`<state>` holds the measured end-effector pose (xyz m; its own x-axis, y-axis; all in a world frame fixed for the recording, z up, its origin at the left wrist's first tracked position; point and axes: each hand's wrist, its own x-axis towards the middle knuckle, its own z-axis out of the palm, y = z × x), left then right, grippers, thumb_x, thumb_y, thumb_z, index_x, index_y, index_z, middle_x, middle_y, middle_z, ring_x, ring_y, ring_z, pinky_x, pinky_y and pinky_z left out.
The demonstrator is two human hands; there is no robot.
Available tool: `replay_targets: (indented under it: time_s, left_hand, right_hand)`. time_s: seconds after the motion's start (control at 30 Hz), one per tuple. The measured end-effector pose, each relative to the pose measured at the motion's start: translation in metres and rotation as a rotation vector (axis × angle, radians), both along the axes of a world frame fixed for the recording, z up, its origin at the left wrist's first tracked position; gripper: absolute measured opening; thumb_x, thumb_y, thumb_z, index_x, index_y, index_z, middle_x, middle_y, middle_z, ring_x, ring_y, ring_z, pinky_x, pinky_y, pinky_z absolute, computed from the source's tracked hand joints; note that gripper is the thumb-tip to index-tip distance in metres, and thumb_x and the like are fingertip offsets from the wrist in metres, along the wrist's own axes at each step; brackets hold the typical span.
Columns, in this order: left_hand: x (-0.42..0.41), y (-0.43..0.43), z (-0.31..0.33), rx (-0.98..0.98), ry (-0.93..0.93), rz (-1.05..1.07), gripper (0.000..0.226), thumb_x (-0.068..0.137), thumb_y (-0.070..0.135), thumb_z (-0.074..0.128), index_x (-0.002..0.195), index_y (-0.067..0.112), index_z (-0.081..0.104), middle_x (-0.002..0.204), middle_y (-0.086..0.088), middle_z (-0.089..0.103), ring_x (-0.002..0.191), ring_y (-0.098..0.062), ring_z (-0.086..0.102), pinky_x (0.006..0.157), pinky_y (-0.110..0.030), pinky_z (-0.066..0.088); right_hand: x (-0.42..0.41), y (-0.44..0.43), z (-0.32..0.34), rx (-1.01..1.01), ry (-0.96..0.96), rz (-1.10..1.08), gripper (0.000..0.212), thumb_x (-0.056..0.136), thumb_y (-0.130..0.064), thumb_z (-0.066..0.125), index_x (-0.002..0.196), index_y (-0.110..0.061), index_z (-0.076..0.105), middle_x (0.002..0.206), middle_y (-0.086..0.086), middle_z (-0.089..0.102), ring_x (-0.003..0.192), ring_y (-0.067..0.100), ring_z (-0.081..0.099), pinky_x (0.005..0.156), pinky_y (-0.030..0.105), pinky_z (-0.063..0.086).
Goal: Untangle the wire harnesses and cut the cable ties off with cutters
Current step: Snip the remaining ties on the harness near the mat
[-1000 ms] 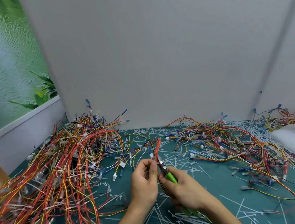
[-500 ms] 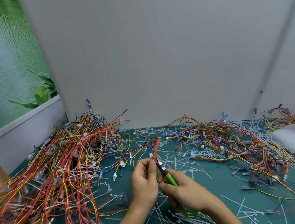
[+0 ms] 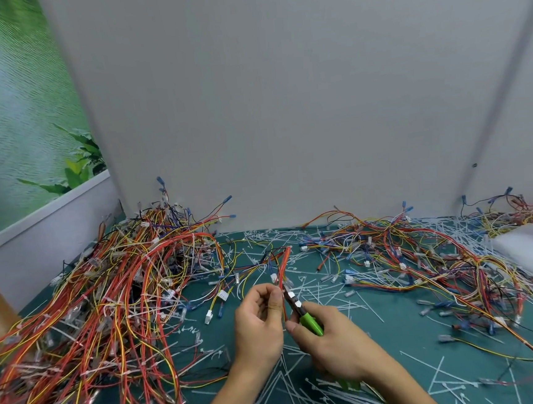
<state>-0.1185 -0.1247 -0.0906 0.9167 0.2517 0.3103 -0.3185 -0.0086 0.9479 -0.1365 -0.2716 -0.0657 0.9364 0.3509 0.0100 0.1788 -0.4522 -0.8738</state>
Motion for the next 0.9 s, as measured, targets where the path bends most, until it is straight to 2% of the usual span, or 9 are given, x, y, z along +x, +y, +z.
replay_targets:
  time_s: [0.17, 0.23, 0.33, 0.47, 0.53, 0.67, 0.73, 0.8, 0.9]
  left_hand:
    - [-0.003, -0.004, 0.002, 0.016, -0.020, -0.021, 0.023, 0.094, 0.034, 0.052, 0.093, 0.012, 0.058, 0.069, 0.010, 0.059, 0.066, -0.004, 0.051, 0.064, -0.022, 0.047]
    - [-0.003, -0.005, 0.002, 0.048, -0.042, -0.016, 0.025, 0.096, 0.036, 0.047, 0.094, 0.013, 0.056, 0.070, 0.008, 0.053, 0.065, -0.007, 0.046, 0.063, -0.025, 0.044]
    - [-0.006, -0.006, 0.003, 0.083, -0.064, -0.041, 0.024, 0.099, 0.036, 0.044, 0.095, 0.014, 0.053, 0.073, 0.003, 0.050, 0.064, -0.011, 0.043, 0.060, -0.030, 0.041]
    - [-0.006, -0.004, 0.007, -0.009, -0.015, -0.061, 0.028, 0.100, 0.033, 0.045, 0.096, 0.007, 0.055, 0.071, 0.004, 0.055, 0.066, -0.011, 0.049, 0.064, -0.024, 0.045]
    - [-0.004, -0.003, 0.008, -0.100, 0.042, -0.079, 0.027, 0.102, 0.026, 0.046, 0.099, 0.000, 0.054, 0.067, 0.002, 0.058, 0.064, -0.014, 0.053, 0.063, -0.025, 0.049]
    - [-0.003, -0.003, 0.011, -0.299, 0.133, -0.112, 0.020, 0.104, 0.017, 0.046, 0.099, -0.001, 0.053, 0.065, -0.001, 0.060, 0.059, -0.015, 0.056, 0.053, -0.030, 0.049]
    - [-0.003, -0.003, 0.014, -0.401, 0.157, -0.129, 0.018, 0.105, 0.016, 0.046, 0.097, 0.002, 0.054, 0.067, 0.000, 0.060, 0.058, -0.014, 0.055, 0.050, -0.029, 0.048]
    - [-0.003, -0.001, 0.016, -0.484, 0.168, -0.131, 0.017, 0.106, 0.016, 0.046, 0.097, 0.004, 0.055, 0.072, 0.001, 0.059, 0.059, -0.012, 0.054, 0.048, -0.026, 0.047]
    - [-0.001, 0.000, 0.018, -0.545, 0.163, -0.092, 0.019, 0.106, 0.016, 0.044, 0.096, 0.005, 0.055, 0.076, 0.001, 0.059, 0.058, -0.010, 0.053, 0.046, -0.024, 0.044]
  right_hand:
    - [0.000, 0.002, 0.002, 0.036, 0.025, -0.035, 0.020, 0.097, -0.040, 0.063, 0.087, -0.024, 0.059, 0.063, -0.004, 0.050, 0.053, 0.015, 0.045, 0.053, 0.026, 0.040]
    - [-0.001, 0.005, 0.003, 0.178, 0.137, -0.067, 0.019, 0.098, -0.035, 0.065, 0.085, -0.022, 0.059, 0.062, -0.001, 0.051, 0.048, 0.019, 0.045, 0.046, 0.026, 0.041]
    - [0.006, -0.001, 0.007, 0.491, 0.316, -0.229, 0.016, 0.101, -0.024, 0.064, 0.090, -0.016, 0.055, 0.058, -0.001, 0.046, 0.043, 0.016, 0.039, 0.043, 0.024, 0.037]
    - [0.019, -0.025, 0.014, 0.749, 0.338, -0.454, 0.015, 0.103, -0.020, 0.059, 0.094, -0.015, 0.050, 0.061, -0.002, 0.040, 0.047, 0.014, 0.036, 0.044, 0.026, 0.035]
    - [0.022, -0.031, 0.014, 0.734, 0.301, -0.479, 0.013, 0.103, -0.018, 0.061, 0.094, -0.015, 0.052, 0.066, 0.001, 0.043, 0.049, 0.016, 0.040, 0.046, 0.029, 0.038]
    - [0.020, -0.032, 0.013, 0.505, 0.259, -0.361, 0.014, 0.096, -0.018, 0.071, 0.099, -0.010, 0.059, 0.078, 0.009, 0.064, 0.056, 0.021, 0.055, 0.053, 0.035, 0.049]
    - [0.017, -0.033, 0.014, 0.419, 0.284, -0.225, 0.025, 0.093, -0.022, 0.074, 0.105, -0.007, 0.059, 0.086, 0.011, 0.074, 0.059, 0.023, 0.058, 0.053, 0.033, 0.050]
    - [0.014, -0.035, 0.016, 0.330, 0.321, -0.043, 0.035, 0.089, -0.030, 0.080, 0.107, -0.007, 0.059, 0.096, 0.015, 0.076, 0.061, 0.022, 0.059, 0.054, 0.030, 0.051]
    - [0.008, -0.039, 0.019, 0.207, 0.314, 0.189, 0.046, 0.078, -0.039, 0.087, 0.105, -0.012, 0.062, 0.094, 0.013, 0.074, 0.067, 0.021, 0.061, 0.058, 0.030, 0.052]
